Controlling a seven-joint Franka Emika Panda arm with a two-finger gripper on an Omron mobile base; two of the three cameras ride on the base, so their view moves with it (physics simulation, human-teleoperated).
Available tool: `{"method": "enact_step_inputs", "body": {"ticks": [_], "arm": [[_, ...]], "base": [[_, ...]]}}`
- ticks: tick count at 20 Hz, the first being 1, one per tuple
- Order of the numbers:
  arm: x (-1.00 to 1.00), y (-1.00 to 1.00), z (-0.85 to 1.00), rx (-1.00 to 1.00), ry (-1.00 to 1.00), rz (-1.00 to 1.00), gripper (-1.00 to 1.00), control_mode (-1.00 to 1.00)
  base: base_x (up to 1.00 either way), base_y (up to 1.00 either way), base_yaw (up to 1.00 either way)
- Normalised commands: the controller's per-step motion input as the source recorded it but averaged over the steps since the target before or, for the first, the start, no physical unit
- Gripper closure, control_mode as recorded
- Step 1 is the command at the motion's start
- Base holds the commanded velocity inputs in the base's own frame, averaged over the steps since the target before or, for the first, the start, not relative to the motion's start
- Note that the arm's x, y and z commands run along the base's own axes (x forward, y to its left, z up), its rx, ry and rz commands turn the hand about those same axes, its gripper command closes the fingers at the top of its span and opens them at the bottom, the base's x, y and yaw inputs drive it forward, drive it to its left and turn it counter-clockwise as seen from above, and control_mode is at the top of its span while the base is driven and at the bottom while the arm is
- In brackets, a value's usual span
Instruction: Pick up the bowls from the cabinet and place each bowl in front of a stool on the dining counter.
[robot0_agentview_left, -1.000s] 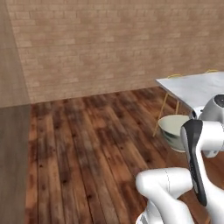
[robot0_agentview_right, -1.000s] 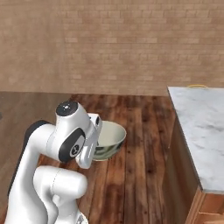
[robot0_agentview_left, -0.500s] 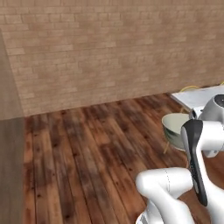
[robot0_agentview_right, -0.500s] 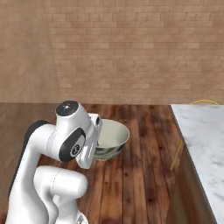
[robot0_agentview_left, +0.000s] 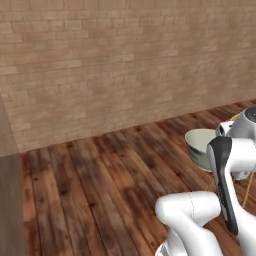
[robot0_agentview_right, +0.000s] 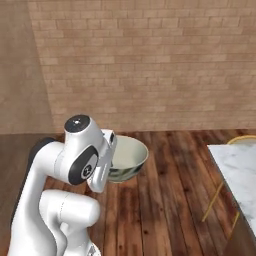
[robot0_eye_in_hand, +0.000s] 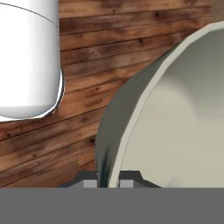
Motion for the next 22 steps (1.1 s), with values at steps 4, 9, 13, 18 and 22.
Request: {"method": "enact_step_inputs", "body": {"ticks": [4,9,13,18,22], "arm": [[0.00,0.00,0.00,0.00,0.00,0.00,1.00,1.00],[0.00,0.00,0.00,0.00,0.00,0.00,1.00,1.00],[0.00,0.00,0.00,0.00,0.00,0.00,1.00,1.00],[0.00,0.00,0.00,0.00,0.00,0.00,1.00,1.00],[0.00,0.00,0.00,0.00,0.00,0.00,1.00,1.00]], "base": [[1.00,0.68,-0.23],[1.00,0.55,-0.26],[1.00,0.23,-0.41],[1.00,0.13,-0.60],[0.97,0.38,-0.72]]}}
